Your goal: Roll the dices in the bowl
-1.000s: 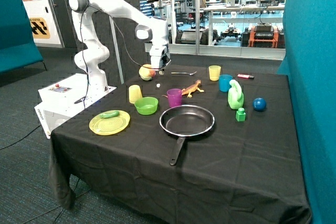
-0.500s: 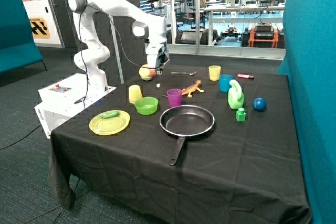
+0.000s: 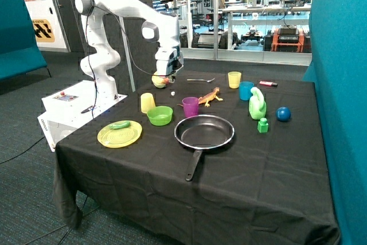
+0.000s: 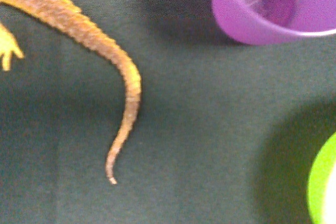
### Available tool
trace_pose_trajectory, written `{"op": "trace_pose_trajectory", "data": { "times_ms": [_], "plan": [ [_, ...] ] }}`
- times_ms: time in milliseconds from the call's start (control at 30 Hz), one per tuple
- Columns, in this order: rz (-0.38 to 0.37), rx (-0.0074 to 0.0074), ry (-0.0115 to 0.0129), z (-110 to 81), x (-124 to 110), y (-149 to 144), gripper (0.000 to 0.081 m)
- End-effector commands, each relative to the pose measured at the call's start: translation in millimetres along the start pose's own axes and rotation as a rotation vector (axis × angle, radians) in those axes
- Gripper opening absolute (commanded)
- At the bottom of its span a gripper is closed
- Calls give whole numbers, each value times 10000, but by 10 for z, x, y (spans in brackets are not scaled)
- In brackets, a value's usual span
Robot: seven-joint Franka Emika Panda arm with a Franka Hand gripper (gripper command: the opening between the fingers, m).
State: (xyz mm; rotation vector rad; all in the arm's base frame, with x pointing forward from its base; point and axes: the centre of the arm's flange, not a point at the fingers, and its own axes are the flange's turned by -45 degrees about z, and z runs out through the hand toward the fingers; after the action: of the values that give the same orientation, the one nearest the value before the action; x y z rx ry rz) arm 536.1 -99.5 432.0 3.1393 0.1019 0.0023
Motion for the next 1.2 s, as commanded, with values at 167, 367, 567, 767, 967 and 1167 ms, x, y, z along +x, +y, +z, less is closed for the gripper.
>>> {"op": "trace_pose_trajectory", "data": {
  "times_ms": [167, 367, 567, 767, 967, 1167],
  "plan": [
    [449, 6, -15, -69, -94, 451, 0],
    [557, 6, -15, -128, -152, 574, 0],
    [709, 6, -15, -186, -225, 739, 0],
    [734, 6, -15, -179, -310, 850, 0],
    [849, 6, -15, -111, -360, 937, 0],
    [832, 6, -15, -52, -331, 1005, 0]
  ]
}}
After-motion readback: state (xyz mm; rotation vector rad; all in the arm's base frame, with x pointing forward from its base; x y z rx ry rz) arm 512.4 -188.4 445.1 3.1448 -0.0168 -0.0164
